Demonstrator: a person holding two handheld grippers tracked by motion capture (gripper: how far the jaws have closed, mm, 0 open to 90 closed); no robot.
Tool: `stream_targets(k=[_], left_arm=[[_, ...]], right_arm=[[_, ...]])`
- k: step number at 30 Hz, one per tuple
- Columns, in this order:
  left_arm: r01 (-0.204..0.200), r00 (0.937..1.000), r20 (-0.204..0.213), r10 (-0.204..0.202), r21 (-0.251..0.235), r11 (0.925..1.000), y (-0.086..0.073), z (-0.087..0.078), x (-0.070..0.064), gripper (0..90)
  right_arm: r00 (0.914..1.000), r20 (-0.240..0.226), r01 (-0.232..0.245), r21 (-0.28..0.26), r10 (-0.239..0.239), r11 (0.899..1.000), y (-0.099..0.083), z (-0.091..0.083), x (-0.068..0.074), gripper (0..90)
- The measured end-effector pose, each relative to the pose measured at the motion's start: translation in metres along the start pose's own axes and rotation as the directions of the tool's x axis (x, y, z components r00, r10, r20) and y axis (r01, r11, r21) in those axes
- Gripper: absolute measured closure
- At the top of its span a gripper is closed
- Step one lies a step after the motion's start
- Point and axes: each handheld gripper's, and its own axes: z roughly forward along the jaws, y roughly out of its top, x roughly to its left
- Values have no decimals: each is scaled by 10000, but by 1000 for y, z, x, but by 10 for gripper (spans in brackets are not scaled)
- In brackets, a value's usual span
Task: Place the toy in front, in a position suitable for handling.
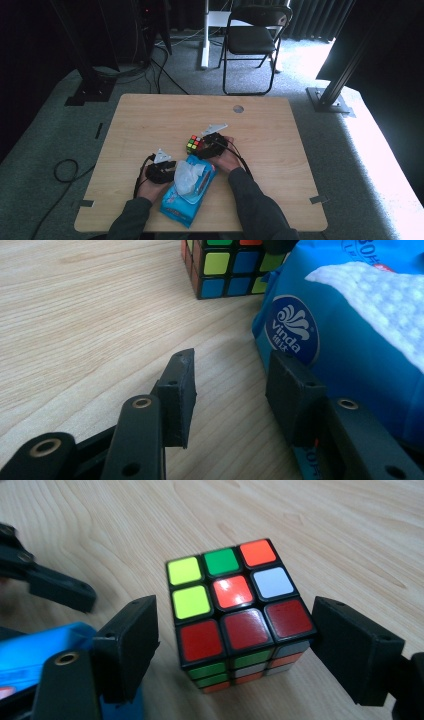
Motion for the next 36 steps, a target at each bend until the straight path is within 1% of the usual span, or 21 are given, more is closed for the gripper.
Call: stream_targets(k=[2,3,4,5,7,8,11,13,14,15,16,17,18,23,25,29,31,36], left_arm=[[50,10000,-41,-50,-8,10000,0,0,1,524],[49,10000,-55,-49,0,10000,0,0,2,511],[92,9999,-82,-92,-1,10000,0,0,2,499],[90,9999,-102,-89,23,10000,0,-1,2,489],[91,9999,-129,-90,11,10000,0,-1,2,474],[90,9998,-159,-90,6,10000,0,-2,3,469],[107,9998,-190,-107,-27,9999,1,-4,3,460],[183,9996,-209,-185,-60,9998,1,-6,4,458],[183,9996,-209,-185,-60,9998,1,-6,4,457],[300,9993,-210,-303,-119,9995,1,-7,6,455],[328,9991,-247,-331,-114,9994,1,-9,7,454],[377,9990,-255,-380,-113,9992,1,-9,8,453],[447,9986,-269,-450,-137,9989,1,-10,9,452],[664,9968,-436,-668,-106,9977,1,-13,13,449],[713,9963,-477,-718,-119,9974,1,-14,14,447],[799,9949,-600,-806,-145,9967,0,-15,17,433],[941,9929,-712,-950,-167,9954,0,-16,19,430],[1064,9909,-813,-1075,-180,9942,-1,-17,22,426]], right_arm=[[10000,-65,42,56,-41,10000,0,3,-4,238],[9998,-216,6,66,-5,10000,-1,4,-5,279],[9994,-345,36,51,-34,10000,-1,5,-6,293],[9992,-311,236,50,-234,9997,-1,6,-6,318],[9986,-142,519,50,-519,9986,-1,5,-5,338],[9980,-1,638,-3,-638,9980,-1,3,-5,341],[9976,158,671,-81,-669,9977,-3,-1,-8,342],[9983,260,517,-159,-512,9985,-5,-6,-13,342],[9983,260,517,-159,-512,9985,-5,-6,-13,342],[9984,353,440,-220,-432,9988,-8,-13,-18,342],[9982,391,469,-196,-461,9987,-9,-16,-20,342],[9969,532,584,-173,-574,9981,-10,-21,-21,342],[9963,578,639,-147,-630,9978,-12,-25,-23,342],[9955,672,684,-104,-676,9976,-23,-39,-27,342],[9944,754,742,-34,-738,9972,-26,-41,-28,342],[9947,760,695,29,-695,9976,-30,-40,-30,342],[9948,792,643,74,-647,9979,-31,-39,-30,342],[9959,740,528,9,-528,9986,-34,-39,-32,341]])
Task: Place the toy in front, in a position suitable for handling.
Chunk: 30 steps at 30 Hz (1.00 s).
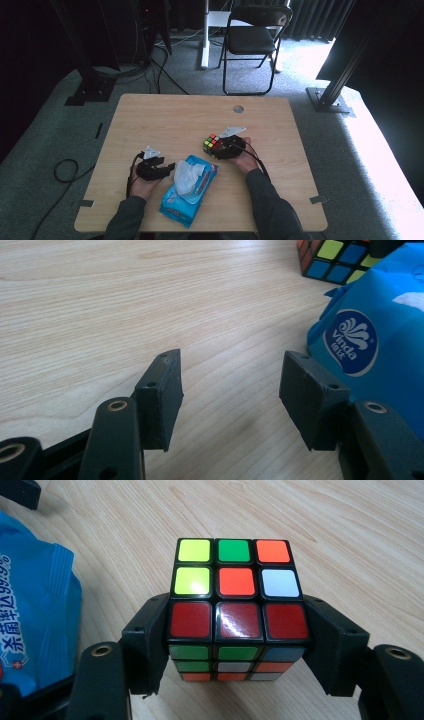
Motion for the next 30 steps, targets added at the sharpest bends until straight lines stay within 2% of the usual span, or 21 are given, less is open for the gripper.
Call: stream_targets(k=[5,7,14,30], left_arm=[[-11,10000,-30,11,3,10000,0,0,0,423],[-19,10000,-32,19,21,10000,0,0,1,421],[65,10000,-61,-65,-45,10000,0,-2,3,418],[493,9988,53,-492,-250,9985,-1,-13,9,415]], right_arm=[[9999,-1,-145,-72,145,9999,-2,-1,-1,337],[9997,-47,-258,-176,257,9995,-4,-1,-2,295],[9985,19,-545,-346,546,9979,-9,-8,-3,261],[9963,-47,-857,-777,856,9933,-30,-24,4,232]])
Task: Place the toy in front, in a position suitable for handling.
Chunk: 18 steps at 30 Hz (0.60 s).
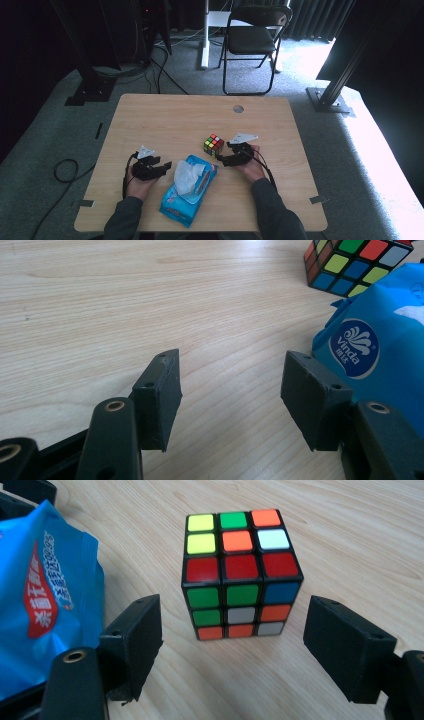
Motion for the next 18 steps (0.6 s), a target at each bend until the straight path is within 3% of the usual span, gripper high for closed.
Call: stream_targets(k=[18], left_arm=[[306,9994,215,-287,-956,9950,1,-42,4,409]], right_arm=[[9991,361,-218,213,210,9995,-14,-10,-5,242]])
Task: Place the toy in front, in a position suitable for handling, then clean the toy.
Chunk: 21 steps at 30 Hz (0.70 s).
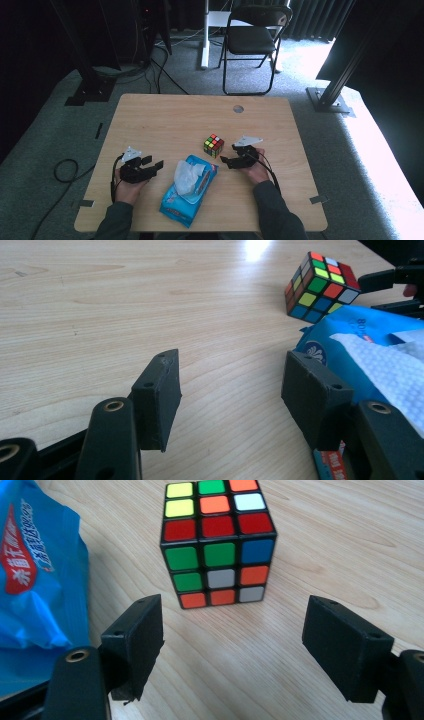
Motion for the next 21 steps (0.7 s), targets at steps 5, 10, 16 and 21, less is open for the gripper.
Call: stream_targets(k=[5,10,16,21], left_arm=[[-97,9999,60,97,10,10000,0,-3,-3,403],[-203,9998,87,203,-14,9998,2,-7,-10,402],[-382,9980,498,399,-338,9987,4,-20,-25,385],[-650,9941,854,675,-318,9974,2,-27,-40,375]], right_arm=[[9997,115,-196,73,195,9998,-4,-1,-5,249],[9995,190,-260,163,257,9995,-6,-1,-5,253],[9995,285,-137,233,130,9996,-6,-3,-5,253],[9993,366,-106,415,91,9991,-8,-6,-6,253]])
